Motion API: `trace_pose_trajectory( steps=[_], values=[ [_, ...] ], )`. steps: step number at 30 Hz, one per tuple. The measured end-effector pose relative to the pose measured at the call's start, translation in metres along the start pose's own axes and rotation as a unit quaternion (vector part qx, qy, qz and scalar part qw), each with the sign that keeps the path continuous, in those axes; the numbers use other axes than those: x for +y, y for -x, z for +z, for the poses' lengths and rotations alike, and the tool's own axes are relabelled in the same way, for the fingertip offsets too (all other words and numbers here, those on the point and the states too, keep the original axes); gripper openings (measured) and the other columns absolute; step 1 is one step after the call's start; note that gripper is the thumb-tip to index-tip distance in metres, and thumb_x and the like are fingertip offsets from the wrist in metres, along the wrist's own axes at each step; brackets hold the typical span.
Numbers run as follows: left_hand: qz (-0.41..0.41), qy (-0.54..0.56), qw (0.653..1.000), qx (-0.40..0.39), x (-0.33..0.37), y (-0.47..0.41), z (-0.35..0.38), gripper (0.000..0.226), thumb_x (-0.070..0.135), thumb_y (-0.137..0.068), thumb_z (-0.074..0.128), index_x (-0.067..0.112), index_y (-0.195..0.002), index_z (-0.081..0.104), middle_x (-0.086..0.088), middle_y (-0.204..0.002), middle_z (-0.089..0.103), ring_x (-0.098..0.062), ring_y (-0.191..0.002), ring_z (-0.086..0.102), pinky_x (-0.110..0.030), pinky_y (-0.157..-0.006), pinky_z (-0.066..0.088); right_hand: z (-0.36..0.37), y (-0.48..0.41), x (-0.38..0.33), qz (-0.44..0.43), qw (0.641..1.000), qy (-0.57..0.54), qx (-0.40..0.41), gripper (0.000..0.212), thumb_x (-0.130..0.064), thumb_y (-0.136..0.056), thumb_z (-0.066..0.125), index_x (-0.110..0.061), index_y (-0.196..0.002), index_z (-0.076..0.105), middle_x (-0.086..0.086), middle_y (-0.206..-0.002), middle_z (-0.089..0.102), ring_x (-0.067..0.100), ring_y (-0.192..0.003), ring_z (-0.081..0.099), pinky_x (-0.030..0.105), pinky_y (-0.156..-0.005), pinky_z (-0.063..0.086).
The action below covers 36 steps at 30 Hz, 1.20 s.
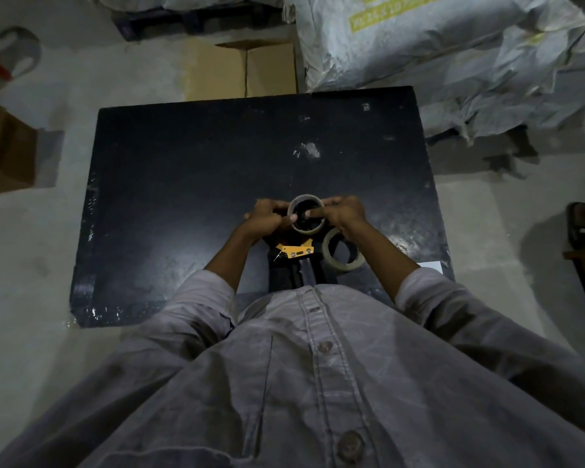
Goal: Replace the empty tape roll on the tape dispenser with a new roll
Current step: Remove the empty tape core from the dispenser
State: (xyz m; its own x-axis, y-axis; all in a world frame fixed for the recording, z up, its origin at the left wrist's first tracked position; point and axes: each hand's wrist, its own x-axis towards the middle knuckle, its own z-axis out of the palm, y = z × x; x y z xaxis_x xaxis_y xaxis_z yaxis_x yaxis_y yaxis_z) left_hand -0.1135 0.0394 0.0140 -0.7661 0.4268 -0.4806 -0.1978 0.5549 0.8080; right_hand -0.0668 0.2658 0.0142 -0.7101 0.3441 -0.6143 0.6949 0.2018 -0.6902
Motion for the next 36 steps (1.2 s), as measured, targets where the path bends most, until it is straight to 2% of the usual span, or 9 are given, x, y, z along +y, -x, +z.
trace_pose_trajectory(
  steps=[8,11,14,16,22,26,30,32,36],
  values=[
    [0.045,-0.047,0.998,-0.006,-0.001,0.007,-0.003,0.027,0.013,-0.103,0.082,0.009,-0.129,0.081,0.006,-0.110,0.078,-0.010,-0.104,0.071,-0.030,-0.091,0.052,0.002,0.003,-0.005,-0.010,1.000,0.023,0.018,0.040,-0.025,-0.067,0.108,-0.016,-0.099,0.087,0.003,-0.097,0.086,0.020,-0.092,0.084,0.042,-0.088,0.071],
    [0.067,-0.014,0.998,-0.010,0.006,0.010,-0.005,0.032,0.008,-0.100,0.083,0.005,-0.131,0.077,0.001,-0.115,0.077,-0.003,-0.102,0.073,-0.023,-0.090,0.057,0.000,0.004,-0.007,-0.041,0.997,0.059,0.031,0.032,-0.024,-0.074,0.104,-0.021,-0.100,0.085,0.003,-0.099,0.086,0.017,-0.090,0.083,0.037,-0.084,0.071],
    [0.098,-0.002,0.995,-0.005,0.021,0.011,-0.009,0.044,0.008,-0.096,0.087,0.009,-0.139,0.076,-0.010,-0.128,0.077,-0.022,-0.122,0.074,-0.037,-0.104,0.062,-0.006,0.007,-0.009,-0.077,0.993,0.083,0.023,0.035,-0.028,-0.078,0.102,-0.020,-0.108,0.087,0.001,-0.099,0.086,0.015,-0.088,0.082,0.031,-0.076,0.067],
    [0.118,-0.023,0.993,-0.012,0.027,0.006,-0.016,0.047,0.007,-0.097,0.086,0.010,-0.143,0.075,-0.011,-0.132,0.078,-0.029,-0.128,0.072,-0.045,-0.111,0.060,-0.011,0.012,-0.005,-0.074,0.997,0.028,-0.007,0.041,-0.030,-0.077,0.103,-0.017,-0.113,0.088,-0.001,-0.099,0.087,0.016,-0.091,0.084,0.029,-0.076,0.067],
    [0.079,0.017,0.997,0.014,0.023,0.008,-0.012,0.047,0.012,-0.102,0.084,0.008,-0.147,0.071,-0.011,-0.139,0.076,-0.023,-0.133,0.072,-0.049,-0.116,0.060,-0.030,0.021,0.009,-0.083,0.980,-0.159,-0.087,0.058,-0.022,-0.085,0.099,-0.012,-0.138,0.077,0.007,-0.123,0.085,0.023,-0.111,0.084,0.036,-0.093,0.068],
    [0.086,0.038,0.995,0.037,0.022,0.006,0.001,0.039,0.026,-0.103,0.083,0.023,-0.141,0.077,0.004,-0.137,0.079,-0.016,-0.132,0.073,-0.056,-0.117,0.059,-0.042,0.024,0.005,-0.092,0.973,-0.206,-0.046,0.054,-0.028,-0.087,0.098,-0.012,-0.134,0.077,0.007,-0.123,0.084,0.019,-0.109,0.084,0.037,-0.097,0.068],
    [0.072,0.026,0.996,0.055,0.023,-0.006,0.007,0.046,0.060,-0.095,0.078,0.046,-0.139,0.076,0.016,-0.140,0.076,-0.013,-0.139,0.069,-0.061,-0.117,0.056,-0.052,0.023,-0.006,-0.093,0.959,-0.267,0.019,0.040,-0.029,-0.093,0.093,-0.009,-0.125,0.080,0.006,-0.118,0.084,0.016,-0.097,0.083,0.037,-0.089,0.070],
    [0.070,0.034,0.994,0.081,0.021,-0.009,0.011,0.050,0.064,-0.090,0.078,0.044,-0.135,0.078,0.017,-0.136,0.077,-0.014,-0.133,0.072,-0.062,-0.112,0.060,-0.057,0.021,-0.005,-0.079,0.953,-0.290,0.045,0.039,-0.034,-0.092,0.094,-0.012,-0.122,0.080,0.009,-0.121,0.084,0.026,-0.108,0.084,0.043,-0.092,0.070],
    [0.098,0.021,0.981,0.163,0.010,-0.002,0.022,0.048,0.060,-0.087,0.074,0.032,-0.124,0.084,0.014,-0.124,0.081,-0.013,-0.122,0.076,-0.054,-0.106,0.064,-0.058,0.012,0.014,-0.033,0.953,-0.278,0.114,0.037,-0.034,-0.095,0.091,-0.011,-0.120,0.078,0.002,-0.102,0.081,0.014,-0.083,0.080,0.038,-0.085,0.071]
  ],
)
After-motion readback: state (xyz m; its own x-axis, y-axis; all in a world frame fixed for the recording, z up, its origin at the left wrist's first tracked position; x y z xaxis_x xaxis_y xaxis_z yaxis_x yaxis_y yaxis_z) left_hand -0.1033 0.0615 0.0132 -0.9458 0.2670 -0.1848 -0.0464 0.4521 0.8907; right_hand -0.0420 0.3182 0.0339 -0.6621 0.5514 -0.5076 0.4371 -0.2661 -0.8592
